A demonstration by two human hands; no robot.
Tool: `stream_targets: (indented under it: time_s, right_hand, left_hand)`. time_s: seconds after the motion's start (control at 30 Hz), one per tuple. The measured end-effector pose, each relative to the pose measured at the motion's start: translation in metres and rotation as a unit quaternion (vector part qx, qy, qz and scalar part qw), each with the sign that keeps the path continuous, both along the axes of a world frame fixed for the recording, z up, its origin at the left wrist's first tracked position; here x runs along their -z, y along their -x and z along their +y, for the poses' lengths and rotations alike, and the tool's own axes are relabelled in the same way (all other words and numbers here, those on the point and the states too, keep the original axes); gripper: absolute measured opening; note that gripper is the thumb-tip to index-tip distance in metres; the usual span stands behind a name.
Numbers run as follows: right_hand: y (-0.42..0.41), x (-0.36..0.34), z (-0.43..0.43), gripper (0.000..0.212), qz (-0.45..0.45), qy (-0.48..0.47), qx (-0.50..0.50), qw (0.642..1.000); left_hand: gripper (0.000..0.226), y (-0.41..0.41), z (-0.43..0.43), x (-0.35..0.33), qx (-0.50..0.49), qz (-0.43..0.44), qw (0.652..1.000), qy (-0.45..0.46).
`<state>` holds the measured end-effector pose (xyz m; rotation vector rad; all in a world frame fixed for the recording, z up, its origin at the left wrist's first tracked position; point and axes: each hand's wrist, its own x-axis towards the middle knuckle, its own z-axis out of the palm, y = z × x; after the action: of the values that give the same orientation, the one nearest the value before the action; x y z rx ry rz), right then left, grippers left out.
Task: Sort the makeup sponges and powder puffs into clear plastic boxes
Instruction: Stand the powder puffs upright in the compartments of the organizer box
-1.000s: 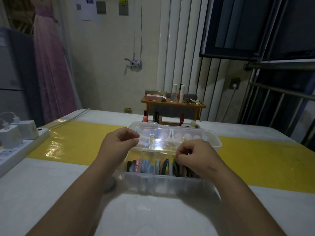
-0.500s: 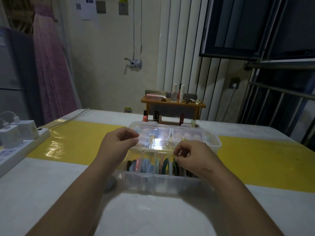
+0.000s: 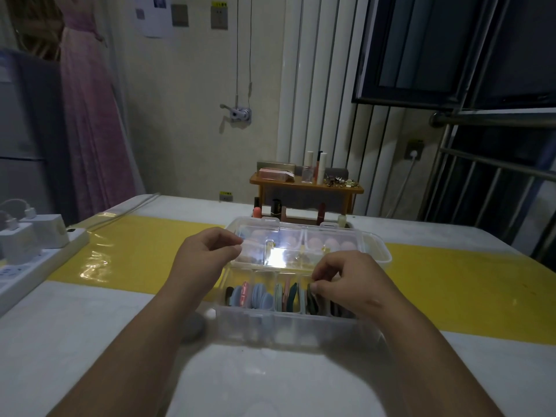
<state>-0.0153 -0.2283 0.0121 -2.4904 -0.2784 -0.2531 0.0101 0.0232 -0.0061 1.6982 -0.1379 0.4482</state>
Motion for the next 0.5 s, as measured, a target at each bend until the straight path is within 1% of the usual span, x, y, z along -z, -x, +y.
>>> stream_targets:
  time_s: [0.13,0.2,0.37,0.43,0.5]
  right_hand:
    - [-0.001,0.000,0.002,0.024,0.001,0.030,0.004,1.000]
    - [-0.001,0.000,0.001,0.026,-0.018,0.043,0.012,0.999]
    - [-0.001,0.000,-0.001,0.024,-0.019,0.050,0.021,0.998]
    - [-0.001,0.000,-0.001,0.019,-0.020,0.061,0.015,0.998]
    - [-0.002,0.000,0.000,0.015,-0.024,0.067,0.006,0.997]
  left_hand:
    - [0.022,-0.002,0.001,0.001,-0.004,0.002,1.000,-0.010]
    - [0.022,-0.003,0.004,0.003,-0.014,0.008,1.000,-0.026]
    - [0.030,-0.005,0.013,0.003,-0.050,0.050,0.996,-0.058]
    - [0.032,-0.005,0.019,0.002,-0.066,0.076,0.992,-0.075]
    - [0.034,-0.005,0.026,0.000,-0.068,0.102,0.985,-0.123]
